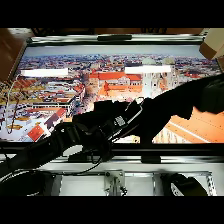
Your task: Fold the shirts.
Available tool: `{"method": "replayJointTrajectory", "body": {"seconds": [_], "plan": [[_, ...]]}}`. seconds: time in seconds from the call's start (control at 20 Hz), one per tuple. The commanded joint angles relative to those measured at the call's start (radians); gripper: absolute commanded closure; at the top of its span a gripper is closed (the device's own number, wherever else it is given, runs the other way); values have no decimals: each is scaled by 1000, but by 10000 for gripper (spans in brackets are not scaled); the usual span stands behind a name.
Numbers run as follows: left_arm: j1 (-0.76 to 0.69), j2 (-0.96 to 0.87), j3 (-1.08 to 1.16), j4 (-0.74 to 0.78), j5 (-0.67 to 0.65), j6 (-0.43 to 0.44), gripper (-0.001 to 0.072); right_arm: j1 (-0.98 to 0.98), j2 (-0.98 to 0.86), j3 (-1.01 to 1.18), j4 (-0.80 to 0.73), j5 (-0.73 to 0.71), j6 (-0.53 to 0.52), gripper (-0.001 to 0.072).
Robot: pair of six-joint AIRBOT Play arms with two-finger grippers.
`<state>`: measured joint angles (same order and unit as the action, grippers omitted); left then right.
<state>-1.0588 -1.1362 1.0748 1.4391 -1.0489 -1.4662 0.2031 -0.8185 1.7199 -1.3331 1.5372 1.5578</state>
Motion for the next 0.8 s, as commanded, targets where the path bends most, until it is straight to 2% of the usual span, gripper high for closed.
{"method": "replayJointTrajectory", "body": {"seconds": [0.0, 0.1, 0.15, 0.2, 0.25, 0.35, 0.4, 0.45, 0.5, 0.55, 0.65, 0.75], "plan": [[1, 12, 8, 2, -88, 66, 668, -1, -6, 63, -436, -57, -2, 175], [1, 23, 8, 17, -123, 68, 668, -1, -51, 63, -595, 106, -145, 175], [1, 29, 8, 27, -136, 71, 668, -1, -84, 61, -599, 174, -210, 187], [2, 33, 8, 42, -151, 80, 668, -1, -107, 57, -556, 171, -217, 350], [2, 36, 8, 58, -168, 92, 668, 0, -134, 55, -474, 175, -273, 436], [16, 42, 8, 93, -215, 94, 668, 0, -186, 54, -319, 233, -467, 439], [31, 47, 7, 95, -237, 94, 669, 0, -209, 55, -292, 277, -560, 436], [47, 53, 7, 95, -253, 99, 669, -1, -231, 54, -285, 324, -646, 294], [60, 62, 7, 95, -261, 121, 669, 0, -248, 52, -287, 322, -689, 260], [70, 71, 7, 95, -262, 146, 668, -1, -261, 52, -251, 317, -715, 262], [103, 85, 7, 110, -274, 176, 668, 0, -270, 38, -101, 297, -840, 263], [149, 96, 7, 114, -304, 216, 668, -1, -269, 14, -103, 317, -950, 264]]}}
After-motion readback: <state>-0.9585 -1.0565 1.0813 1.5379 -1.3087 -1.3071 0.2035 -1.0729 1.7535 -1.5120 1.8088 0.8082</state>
